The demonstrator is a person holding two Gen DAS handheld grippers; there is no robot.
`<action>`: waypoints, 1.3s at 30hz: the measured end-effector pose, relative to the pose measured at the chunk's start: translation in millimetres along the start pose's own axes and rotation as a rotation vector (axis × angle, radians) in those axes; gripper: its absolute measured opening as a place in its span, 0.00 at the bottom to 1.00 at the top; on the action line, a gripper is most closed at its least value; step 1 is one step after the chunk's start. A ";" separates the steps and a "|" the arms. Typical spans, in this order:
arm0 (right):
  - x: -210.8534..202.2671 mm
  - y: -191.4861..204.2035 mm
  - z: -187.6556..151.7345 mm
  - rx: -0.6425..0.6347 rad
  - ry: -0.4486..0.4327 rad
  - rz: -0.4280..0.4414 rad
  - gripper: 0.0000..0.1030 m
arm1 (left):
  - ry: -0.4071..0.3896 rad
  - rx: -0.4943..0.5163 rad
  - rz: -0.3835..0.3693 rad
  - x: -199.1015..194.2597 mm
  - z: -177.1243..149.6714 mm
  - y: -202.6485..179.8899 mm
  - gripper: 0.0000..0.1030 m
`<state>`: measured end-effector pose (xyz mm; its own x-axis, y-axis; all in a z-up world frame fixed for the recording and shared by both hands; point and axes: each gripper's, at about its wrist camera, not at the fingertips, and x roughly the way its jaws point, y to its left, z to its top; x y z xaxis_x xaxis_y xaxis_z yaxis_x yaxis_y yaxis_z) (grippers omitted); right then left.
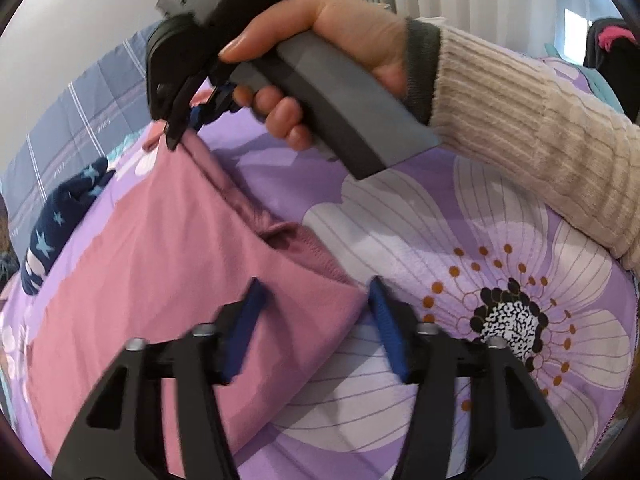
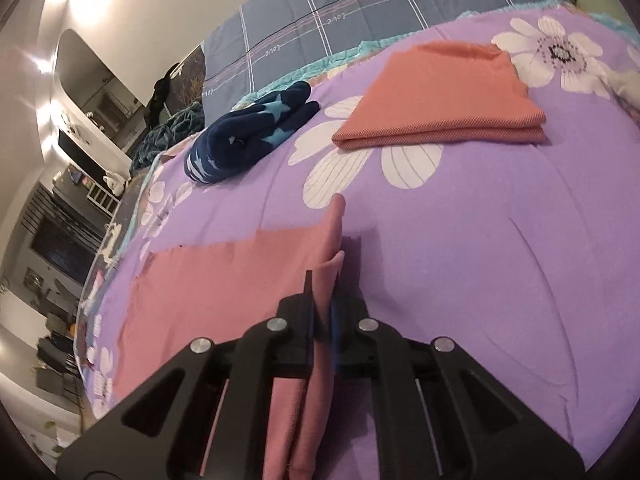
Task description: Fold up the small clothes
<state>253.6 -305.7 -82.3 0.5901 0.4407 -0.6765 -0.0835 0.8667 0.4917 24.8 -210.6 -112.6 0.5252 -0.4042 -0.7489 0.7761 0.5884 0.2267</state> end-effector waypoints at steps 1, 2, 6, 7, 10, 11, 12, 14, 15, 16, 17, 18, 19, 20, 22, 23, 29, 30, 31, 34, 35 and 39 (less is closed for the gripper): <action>1.4 -0.2 0.4 0.000 0.001 0.001 0.06 | -0.003 0.011 -0.002 -1.4 -0.1 -2.4 0.27; 1.7 -1.5 0.5 0.003 0.003 0.003 0.06 | -0.010 0.033 0.001 -3.3 0.0 -5.8 0.20; 5.2 -4.7 1.4 0.015 0.011 0.008 0.06 | -0.013 0.049 -0.021 -5.9 0.4 -7.4 0.05; 4.8 -5.4 1.7 0.020 0.009 0.014 0.06 | -0.016 0.038 -0.041 -6.7 0.4 -5.1 0.05; -6.0 -2.4 2.6 0.024 -0.028 0.056 0.05 | -0.042 -0.011 -0.108 -11.2 1.0 6.1 0.05; -12.6 0.5 1.9 0.016 -0.048 0.071 0.05 | -0.051 -0.022 -0.123 -13.7 1.0 8.6 0.05; -16.4 2.8 1.8 0.008 -0.061 0.079 0.05 | -0.056 -0.027 -0.133 -14.9 0.8 11.0 0.05; -24.8 10.6 1.2 -0.027 -0.096 0.085 0.05 | -0.053 -0.027 -0.143 -12.6 0.1 11.6 0.05; -24.3 12.2 1.2 -0.044 -0.101 0.074 0.05 | -0.045 -0.025 -0.149 -9.1 -1.1 11.5 0.05; -19.4 11.3 1.3 -0.055 -0.093 0.053 0.05 | -0.036 -0.026 -0.153 -5.5 -1.7 11.2 0.05; -10.7 6.7 1.0 -0.052 -0.080 0.020 0.05 | -0.019 -0.028 -0.163 0.3 -2.8 10.8 0.05; -3.6 2.0 0.5 -0.048 -0.074 -0.014 0.05 | -0.010 -0.027 -0.168 4.1 -3.6 11.4 0.05; 9.5 -10.6 -1.8 -0.029 -0.066 -0.079 0.04 | -0.006 -0.024 -0.170 6.9 -4.5 10.9 0.05; 15.6 -18.8 -3.3 -0.011 -0.059 -0.092 0.04 | -0.007 -0.025 -0.172 7.1 -4.7 11.1 0.05; 19.7 -37.6 -4.9 0.071 -0.048 -0.014 0.04 | -0.012 -0.031 -0.195 6.2 -5.1 12.8 0.05; 16.7 -41.7 -3.3 0.094 -0.049 0.015 0.04 | -0.012 -0.032 -0.202 7.7 -5.6 14.6 0.07; -17.7 -36.3 -4.0 0.073 -0.159 -0.047 0.11 | -0.028 -0.001 -0.214 2.5 -8.4 5.4 0.29; -26.4 -30.1 -5.4 0.059 -0.156 0.010 0.11 | -0.030 -0.005 -0.220 0.9 -8.5 4.6 0.31; -31.7 -22.8 -6.8 0.034 -0.149 0.048 0.11 | -0.032 -0.015 -0.230 -1.0 -8.6 5.5 0.31; -38.6 12.1 -17.9 -0.106 -0.090 0.134 0.20 | -0.049 -0.062 -0.284 -12.0 -10.3 13.3 0.31; -34.9 21.7 -25.3 -0.146 -0.062 0.126 0.29 | -0.055 -0.069 -0.301 -16.7 -12.8 15.0 0.31; 9.5 33.0 -60.3 -0.301 0.038 -0.157 0.28 | -0.041 -0.070 -0.267 -26.2 -29.9 19.2 0.31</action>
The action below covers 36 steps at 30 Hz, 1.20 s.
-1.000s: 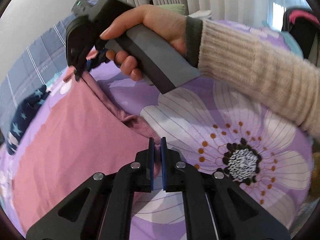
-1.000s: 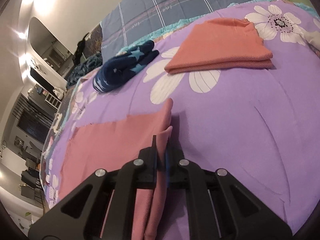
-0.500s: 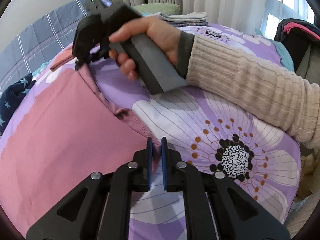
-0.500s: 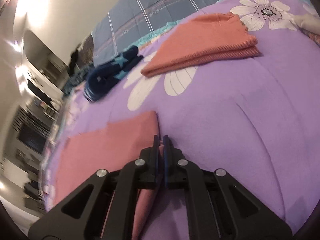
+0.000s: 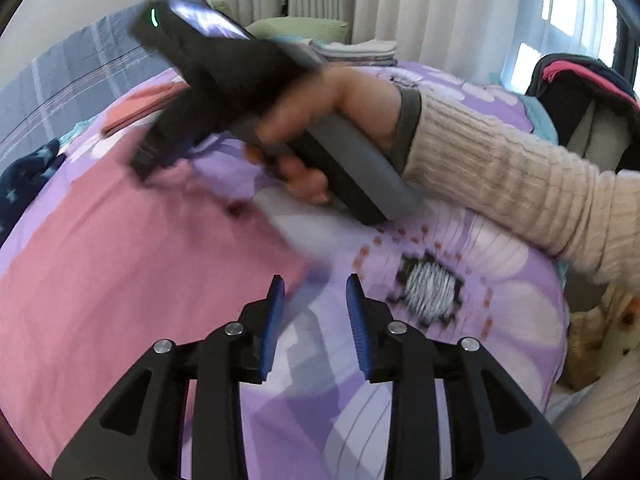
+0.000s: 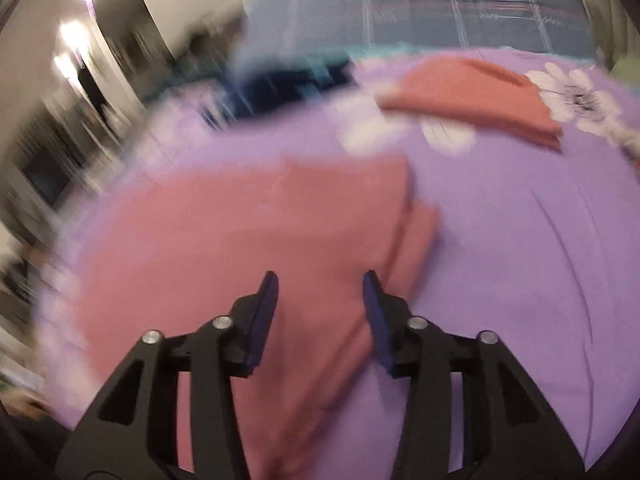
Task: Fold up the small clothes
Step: 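Open both grippers and withdraw from the folded pink shirt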
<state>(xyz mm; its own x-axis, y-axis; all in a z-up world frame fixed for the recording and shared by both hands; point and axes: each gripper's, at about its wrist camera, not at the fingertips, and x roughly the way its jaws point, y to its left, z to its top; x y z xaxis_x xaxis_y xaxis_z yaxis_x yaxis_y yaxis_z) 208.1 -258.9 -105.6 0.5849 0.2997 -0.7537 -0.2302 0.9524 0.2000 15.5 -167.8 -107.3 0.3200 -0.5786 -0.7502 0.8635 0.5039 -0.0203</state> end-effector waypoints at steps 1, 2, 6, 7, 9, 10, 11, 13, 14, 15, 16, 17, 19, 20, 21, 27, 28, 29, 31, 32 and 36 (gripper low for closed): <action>2.8 1.2 -3.9 -0.018 -0.010 -0.023 0.27 | -0.001 -0.015 0.010 -4.8 -5.1 2.7 0.31; 1.0 2.1 -5.2 -0.019 -0.019 -0.028 0.27 | -0.008 -0.032 0.018 -12.0 -10.3 5.4 0.31; -22.1 9.0 -3.2 0.017 -0.039 -0.091 0.33 | -0.069 -0.143 0.079 -53.3 -35.1 29.2 0.41; -28.4 12.7 -4.7 0.004 -0.044 -0.115 0.38 | -0.090 -0.185 0.115 -67.1 -43.8 38.7 0.44; -39.2 23.8 -6.4 -0.040 -0.060 -0.170 0.40 | -0.122 -0.265 0.173 -91.2 -62.9 57.4 0.44; -45.9 34.4 -8.0 -0.066 -0.067 -0.186 0.42 | -0.138 -0.316 0.207 -104.7 -75.0 69.0 0.45; -52.1 43.2 -8.3 -0.086 -0.073 -0.194 0.44 | -0.151 -0.362 0.236 -115.9 -86.0 79.2 0.46; -66.4 67.0 -12.5 -0.136 -0.096 -0.203 0.48 | -0.172 -0.481 0.321 -142.5 -112.9 103.4 0.58; -71.6 80.8 -13.8 -0.163 -0.103 -0.202 0.48 | -0.184 -0.546 0.371 -157.9 -129.9 115.9 0.57; -74.6 95.2 -14.2 -0.196 -0.109 -0.195 0.48 | -0.191 -0.586 0.395 -167.7 -141.4 123.2 0.57; -78.1 117.6 -15.9 -0.244 -0.123 -0.184 0.48 | -0.208 -0.651 0.423 -184.8 -160.5 134.1 0.57; -79.5 133.7 -17.3 -0.278 -0.138 -0.171 0.48 | -0.225 -0.699 0.444 -198.8 -176.0 141.7 0.57; -81.8 177.3 -25.6 -0.370 -0.190 -0.125 0.48 | -0.251 -0.769 0.494 -222.9 -200.9 153.2 0.57; -81.7 199.9 -31.8 -0.422 -0.213 -0.106 0.49 | -0.262 -0.796 0.518 -233.2 -213.2 156.5 0.57; -80.0 220.8 -38.5 -0.472 -0.232 -0.087 0.52 | -0.272 -0.815 0.532 -239.9 -221.7 158.4 0.58; -38.4 340.3 -88.3 -0.741 -0.215 0.012 0.55 | -0.333 -0.925 0.557 -267.6 -281.7 170.1 0.58; -27.4 356.9 -96.5 -0.775 -0.191 0.025 0.55 | -0.334 -0.933 0.553 -268.4 -288.0 172.8 0.58; -20.2 366.7 -101.5 -0.796 -0.175 0.023 0.55 | -0.336 -0.939 0.548 -269.1 -293.6 175.1 0.58; -4.3 385.6 -106.6 -0.826 -0.156 -0.011 0.55 | -0.343 -0.946 0.541 -270.5 -301.6 182.8 0.62; 0.9 392.8 -106.6 -0.829 -0.151 -0.027 0.55 | -0.348 -0.948 0.538 -271.9 -304.6 184.0 0.62; 24.0 404.2 -102.7 -0.826 -0.098 -0.088 0.55 | -0.374 -0.946 0.499 -275.4 -306.6 197.8 0.64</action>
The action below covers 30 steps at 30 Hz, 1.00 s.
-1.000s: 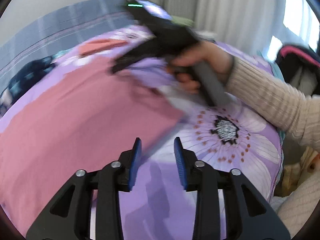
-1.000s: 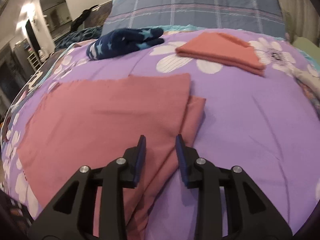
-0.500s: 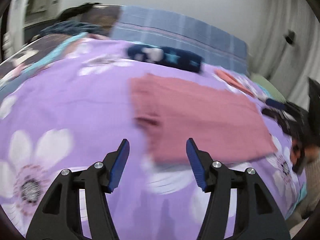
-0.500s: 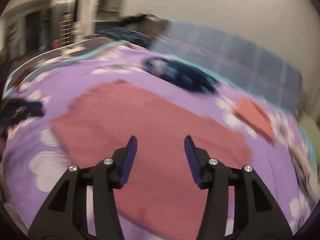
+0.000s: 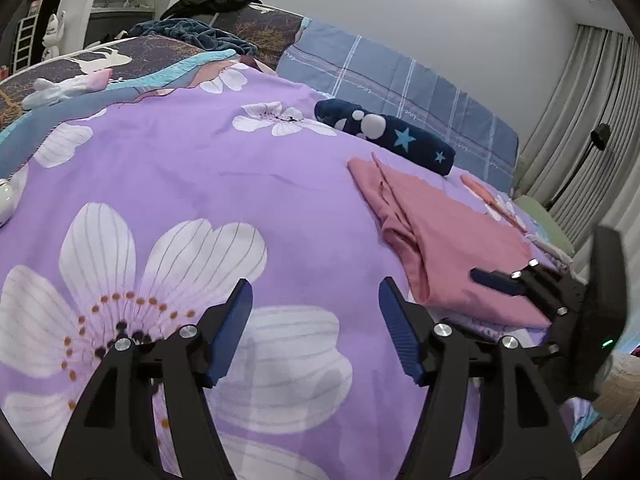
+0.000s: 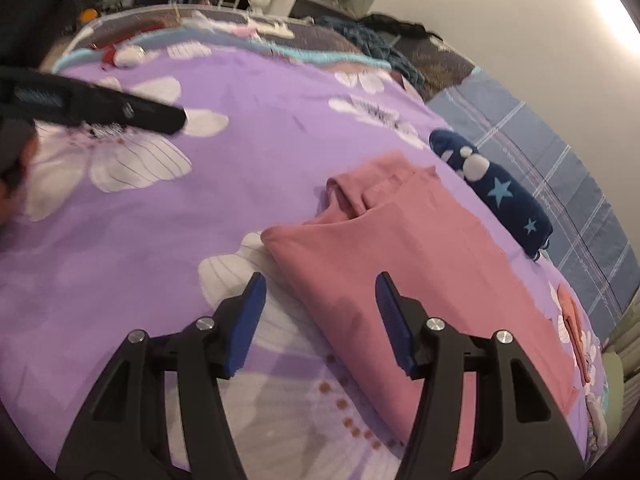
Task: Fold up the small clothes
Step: 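Grasp the pink shirt's edge with the right gripper while the left gripper pinches the opposite edge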
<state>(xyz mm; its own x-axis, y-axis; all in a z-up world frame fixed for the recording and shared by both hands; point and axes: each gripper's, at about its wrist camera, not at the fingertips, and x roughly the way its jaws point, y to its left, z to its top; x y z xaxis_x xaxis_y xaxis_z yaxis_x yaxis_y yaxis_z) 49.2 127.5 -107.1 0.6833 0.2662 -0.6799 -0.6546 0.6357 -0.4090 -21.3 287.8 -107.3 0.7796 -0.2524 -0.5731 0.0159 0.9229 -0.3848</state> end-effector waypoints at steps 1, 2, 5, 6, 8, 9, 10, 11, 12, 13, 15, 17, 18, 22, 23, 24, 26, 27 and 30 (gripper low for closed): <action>6.0 1.3 2.5 -0.005 0.011 -0.016 0.55 | -0.002 0.008 -0.012 2.2 5.1 0.5 0.64; 8.9 2.8 4.2 -0.008 0.013 -0.027 0.55 | -0.005 0.021 -0.014 4.0 8.4 -0.9 0.64; 15.7 8.3 10.1 -0.020 0.008 -0.064 0.55 | -0.009 0.078 -0.010 12.4 21.8 -7.4 0.64; 18.0 10.2 11.9 -0.030 0.005 -0.076 0.55 | -0.009 0.090 -0.011 15.1 25.0 -9.1 0.64; 23.3 12.7 15.5 -0.052 0.006 -0.108 0.51 | -0.002 0.110 -0.014 22.0 31.5 -12.5 0.64; 26.0 13.9 17.3 -0.058 0.012 -0.110 0.37 | 0.004 0.117 -0.017 25.5 34.1 -13.8 0.65; 30.6 15.4 19.7 -0.067 0.028 -0.103 0.18 | 0.016 0.127 -0.021 31.3 37.5 -15.2 0.65; 33.2 17.1 21.3 -0.070 0.041 -0.091 0.10 | 0.033 0.136 -0.020 37.7 40.9 -16.4 0.65; 35.4 19.1 23.2 -0.069 0.052 -0.080 0.07 | 0.054 0.146 -0.013 45.3 44.6 -17.8 0.65; 35.0 19.5 26.0 -0.055 0.055 -0.085 0.06 | 0.086 0.161 -0.011 55.9 50.5 -19.7 0.65; 29.2 16.8 29.6 -0.011 0.042 -0.060 0.05 | 0.134 0.173 -0.050 73.8 62.9 -23.2 0.65; 24.5 11.3 30.1 0.025 0.029 -0.047 0.05 | 0.189 0.153 -0.124 97.9 80.9 -25.4 0.65; 24.3 9.3 29.8 0.036 0.031 -0.036 0.05 | 0.215 0.135 -0.171 111.7 90.3 -27.3 0.65; 29.0 5.0 27.3 0.070 0.049 0.003 0.05 | 0.307 0.054 -0.288 171.5 115.4 -33.1 0.58; 29.5 6.1 26.7 0.069 0.049 0.002 0.05 | 0.322 0.037 -0.298 184.6 118.8 -33.1 0.55; 30.2 6.6 26.2 0.067 0.048 0.001 0.05 | 0.337 0.020 -0.306 201.1 122.6 -33.1 0.48; 31.7 6.0 25.4 0.072 0.048 0.006 0.05 | 0.343 -0.007 -0.295 220.9 125.1 -31.3 0.39; 32.5 4.7 24.9 0.078 0.048 0.013 0.05 | 0.336 -0.027 -0.296 228.1 127.8 -28.4 0.30; 34.0 2.0 24.1 0.094 0.046 0.029 0.05 | 0.322 -0.145 -0.326 243.7 140.2 -17.2 0.04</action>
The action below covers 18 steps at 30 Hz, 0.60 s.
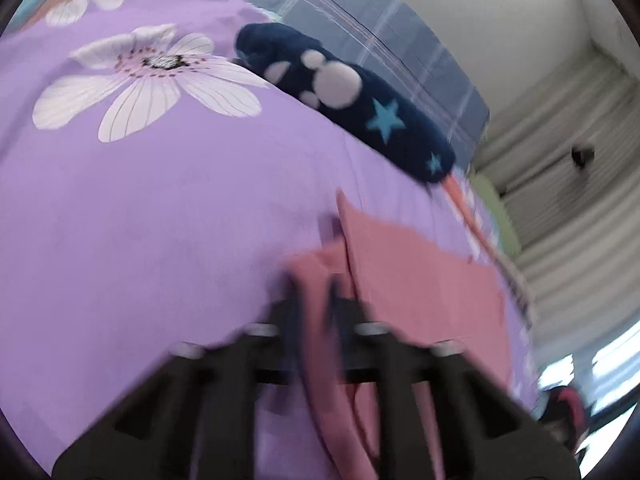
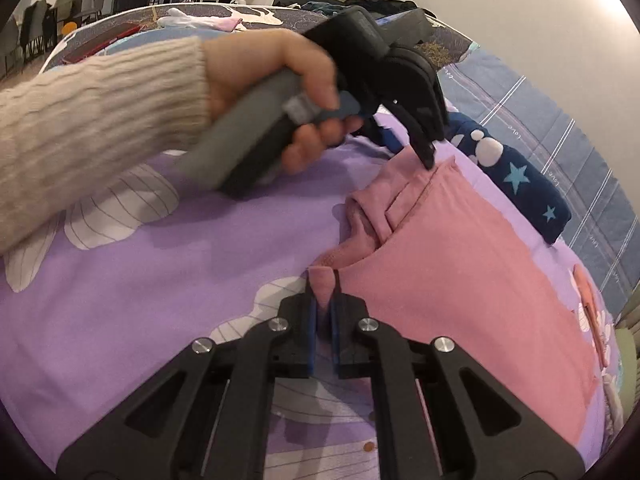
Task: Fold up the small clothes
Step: 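Grasp the pink shirt's edge with the right gripper while the left gripper pinches the opposite edge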
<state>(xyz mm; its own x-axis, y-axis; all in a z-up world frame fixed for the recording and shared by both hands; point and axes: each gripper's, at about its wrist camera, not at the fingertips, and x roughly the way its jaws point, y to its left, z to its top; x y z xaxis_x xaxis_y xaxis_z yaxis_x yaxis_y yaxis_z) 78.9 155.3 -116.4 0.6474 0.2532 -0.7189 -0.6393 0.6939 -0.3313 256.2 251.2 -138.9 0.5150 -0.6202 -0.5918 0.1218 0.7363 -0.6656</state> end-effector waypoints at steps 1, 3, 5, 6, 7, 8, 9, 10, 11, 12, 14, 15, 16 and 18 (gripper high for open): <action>0.0 -1.2 -0.1 0.007 -0.004 0.005 0.05 | -0.012 -0.007 -0.014 -1.3 2.4 -1.8 0.03; -6.0 -3.1 0.3 0.024 -0.031 0.013 0.05 | -0.074 0.083 -0.015 -12.4 1.9 -21.3 0.03; -15.9 -8.3 1.8 0.050 -0.077 0.026 0.05 | -0.111 0.153 0.009 -17.8 0.7 -34.3 0.03; -16.5 -10.0 2.1 0.060 -0.081 0.034 0.05 | -0.118 0.160 0.020 -17.3 0.6 -34.4 0.04; -13.8 -12.1 2.2 0.072 -0.072 0.052 0.05 | -0.121 0.145 0.034 -12.8 -0.4 -28.5 0.04; -9.1 -12.3 1.6 0.081 -0.052 0.070 0.05 | -0.116 0.124 0.050 -6.8 -2.3 -20.6 0.04; -1.6 -12.4 0.1 0.088 -0.026 0.086 0.05 | -0.082 0.081 0.056 4.6 -6.0 -6.9 0.04; 3.6 -11.0 -1.4 0.091 -0.007 0.093 0.05 | -0.060 0.018 0.006 8.9 -6.5 5.6 0.05; 5.0 -10.5 -1.9 0.090 -0.006 0.092 0.05 | -0.071 -0.028 -0.050 4.1 -3.9 14.5 0.07; 4.8 -11.2 -1.5 0.090 -0.011 0.091 0.05 | -0.092 -0.050 -0.069 -0.5 -0.9 19.3 0.10; 2.5 -10.2 -2.3 0.096 -0.017 0.096 0.05 | -0.145 -0.044 -0.029 -15.4 -1.6 22.6 0.24; 1.7 -9.2 -2.8 0.100 -0.016 0.100 0.05 | -0.131 -0.048 -0.050 -19.1 -3.2 22.8 0.42; 1.2 -9.0 -2.8 0.103 -0.015 0.103 0.05 | -0.113 -0.046 -0.079 -19.3 -4.3 21.1 0.53; 1.9 -9.1 -3.2 0.102 -0.014 0.102 0.06 | -0.054 0.004 -0.137 -15.5 -7.5 9.8 0.60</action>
<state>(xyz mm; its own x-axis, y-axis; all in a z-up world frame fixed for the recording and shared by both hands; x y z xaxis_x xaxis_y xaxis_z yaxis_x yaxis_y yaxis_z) 84.6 147.3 -116.6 0.5877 0.3350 -0.7365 -0.6572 0.7286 -0.1930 243.0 266.0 -139.6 0.5385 -0.6991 -0.4703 0.1973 0.6473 -0.7363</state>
